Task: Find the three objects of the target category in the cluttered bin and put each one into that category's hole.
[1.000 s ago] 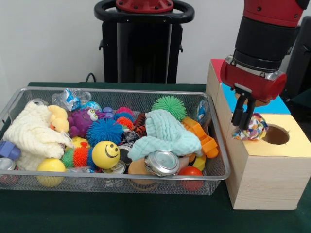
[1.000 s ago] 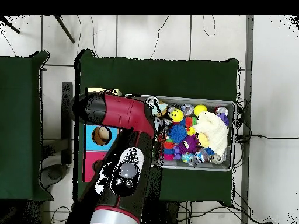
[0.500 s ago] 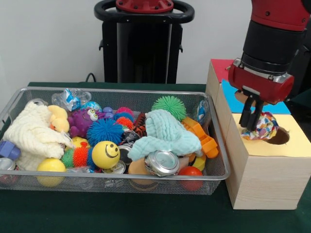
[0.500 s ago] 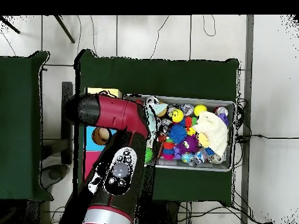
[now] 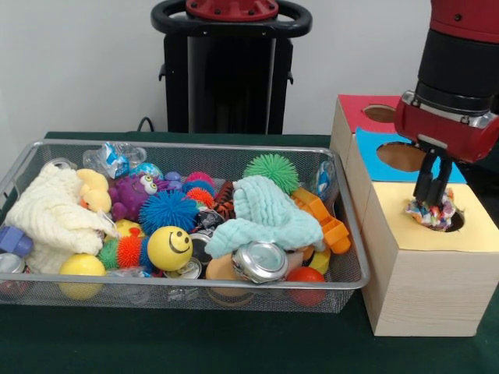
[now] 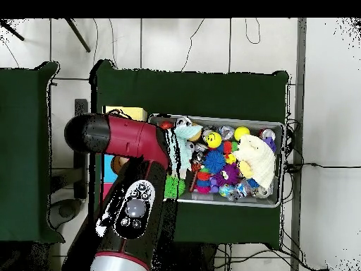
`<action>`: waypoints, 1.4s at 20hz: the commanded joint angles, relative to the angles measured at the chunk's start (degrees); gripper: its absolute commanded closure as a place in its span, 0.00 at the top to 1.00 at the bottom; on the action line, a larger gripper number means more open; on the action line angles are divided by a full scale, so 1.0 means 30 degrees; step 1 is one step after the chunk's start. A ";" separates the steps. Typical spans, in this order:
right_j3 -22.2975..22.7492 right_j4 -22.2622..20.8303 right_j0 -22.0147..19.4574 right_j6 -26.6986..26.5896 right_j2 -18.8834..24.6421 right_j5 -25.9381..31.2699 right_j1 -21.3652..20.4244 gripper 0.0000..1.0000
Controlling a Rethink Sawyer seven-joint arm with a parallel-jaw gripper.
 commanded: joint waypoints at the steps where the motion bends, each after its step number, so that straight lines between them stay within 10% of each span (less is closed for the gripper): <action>1: -0.0196 0.1239 0.0307 0.5486 0.1234 0.2375 0.0777 0.00; 11: -0.0378 0.1640 0.0625 0.5397 0.0948 0.2348 0.1085 0.00; 12: -0.0333 0.1666 0.0727 0.5441 0.0816 0.2293 0.1122 1.00; 28: -0.0151 0.1571 0.0896 0.5315 -0.0065 0.2229 0.1070 1.00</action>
